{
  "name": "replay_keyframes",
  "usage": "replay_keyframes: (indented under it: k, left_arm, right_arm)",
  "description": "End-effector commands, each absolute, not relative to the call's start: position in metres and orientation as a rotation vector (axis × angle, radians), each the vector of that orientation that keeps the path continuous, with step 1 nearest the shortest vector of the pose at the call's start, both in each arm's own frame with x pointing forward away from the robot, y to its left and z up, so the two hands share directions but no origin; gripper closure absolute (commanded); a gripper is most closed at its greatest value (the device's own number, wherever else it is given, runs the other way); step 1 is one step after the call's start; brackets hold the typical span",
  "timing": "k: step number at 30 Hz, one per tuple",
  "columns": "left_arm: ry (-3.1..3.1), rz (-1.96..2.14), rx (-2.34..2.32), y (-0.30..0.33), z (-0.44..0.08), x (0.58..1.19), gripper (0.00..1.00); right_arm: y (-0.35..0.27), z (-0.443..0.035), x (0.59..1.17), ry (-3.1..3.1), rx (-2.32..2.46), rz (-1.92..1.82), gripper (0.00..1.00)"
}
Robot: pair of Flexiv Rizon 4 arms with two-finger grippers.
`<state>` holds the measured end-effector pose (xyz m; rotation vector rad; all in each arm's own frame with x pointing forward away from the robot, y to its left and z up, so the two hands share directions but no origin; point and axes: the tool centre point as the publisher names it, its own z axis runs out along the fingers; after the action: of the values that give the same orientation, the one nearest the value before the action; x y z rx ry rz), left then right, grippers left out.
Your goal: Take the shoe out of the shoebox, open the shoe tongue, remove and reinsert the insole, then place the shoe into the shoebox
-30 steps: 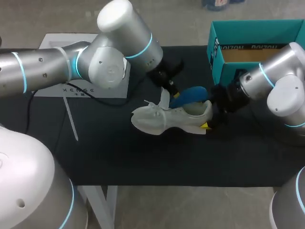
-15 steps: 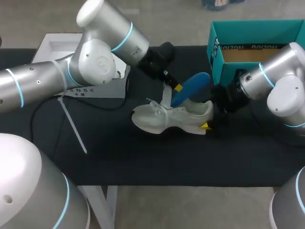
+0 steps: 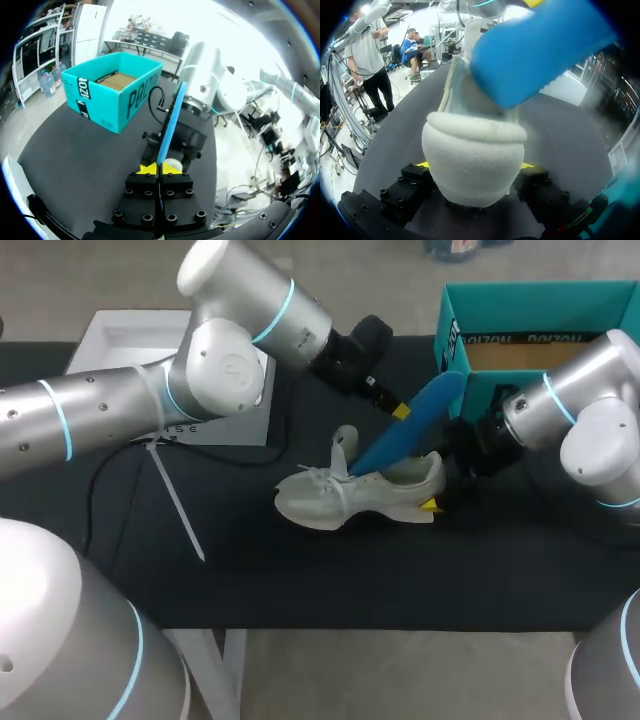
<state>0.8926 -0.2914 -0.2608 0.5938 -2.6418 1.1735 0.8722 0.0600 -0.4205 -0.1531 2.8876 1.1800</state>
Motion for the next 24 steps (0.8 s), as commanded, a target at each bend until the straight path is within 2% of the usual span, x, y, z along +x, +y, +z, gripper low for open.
replay_keyframes:
  k: [1,7,24]
  left_arm:
    - [-2.522,1.273,0.558,-0.293,-0.231,0.885,1.00]
    - [-2.354,1.403,0.337,-0.285,-0.132,0.858,1.00]
    - [-2.354,1.403,0.337,-0.285,-0.132,0.858,1.00]
  right_arm:
    - [0.061,-0.421,0.872,2.887,-0.153,1.176,1.00]
    - [0.061,-0.421,0.872,2.887,-0.153,1.176,1.00]
    - [0.061,-0.421,0.872,2.887,-0.153,1.176,1.00]
